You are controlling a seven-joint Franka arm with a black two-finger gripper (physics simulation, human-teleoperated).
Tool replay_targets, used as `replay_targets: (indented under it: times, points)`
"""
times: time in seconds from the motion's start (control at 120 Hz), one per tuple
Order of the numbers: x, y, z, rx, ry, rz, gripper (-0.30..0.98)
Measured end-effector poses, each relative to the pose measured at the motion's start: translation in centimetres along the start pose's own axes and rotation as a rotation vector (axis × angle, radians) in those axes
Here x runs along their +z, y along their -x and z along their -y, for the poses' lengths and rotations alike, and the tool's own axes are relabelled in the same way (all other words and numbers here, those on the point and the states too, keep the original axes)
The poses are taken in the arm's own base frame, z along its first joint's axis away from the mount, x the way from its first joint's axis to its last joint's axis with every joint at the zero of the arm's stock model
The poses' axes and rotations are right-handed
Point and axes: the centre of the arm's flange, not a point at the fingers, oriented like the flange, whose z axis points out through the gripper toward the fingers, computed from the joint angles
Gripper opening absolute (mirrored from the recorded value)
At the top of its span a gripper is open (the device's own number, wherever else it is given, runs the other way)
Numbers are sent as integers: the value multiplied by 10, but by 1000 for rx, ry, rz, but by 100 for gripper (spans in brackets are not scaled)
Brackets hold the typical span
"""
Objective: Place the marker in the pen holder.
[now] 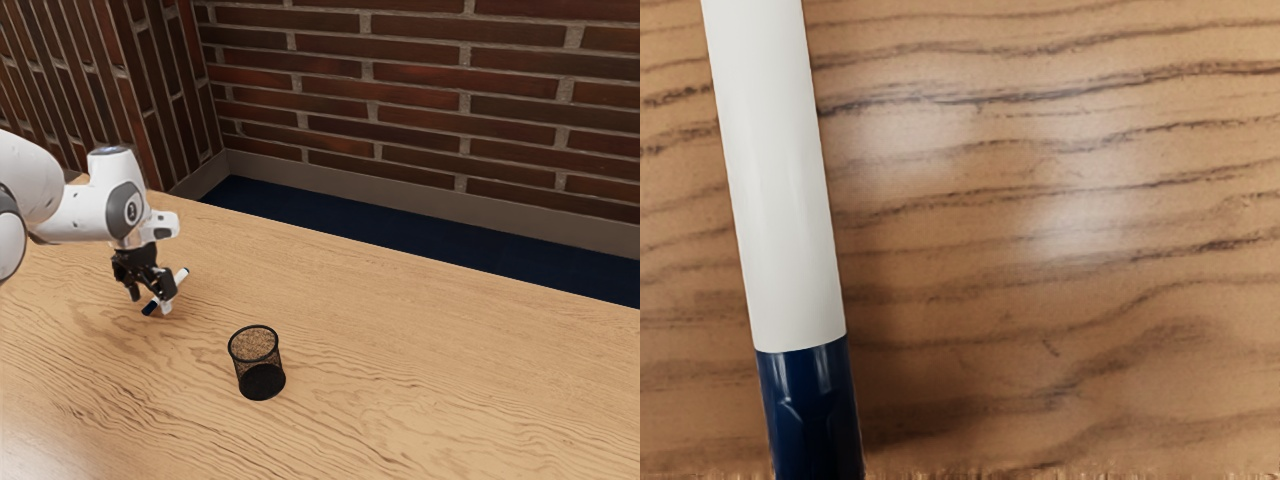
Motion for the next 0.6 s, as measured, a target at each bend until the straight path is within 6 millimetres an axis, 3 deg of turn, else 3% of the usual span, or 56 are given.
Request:
replay_targets:
  times: [0.233, 0.6]
  points:
    - [8, 7, 8, 1, 0, 15, 67]
    - [4, -9, 21, 19, -24, -9, 67]
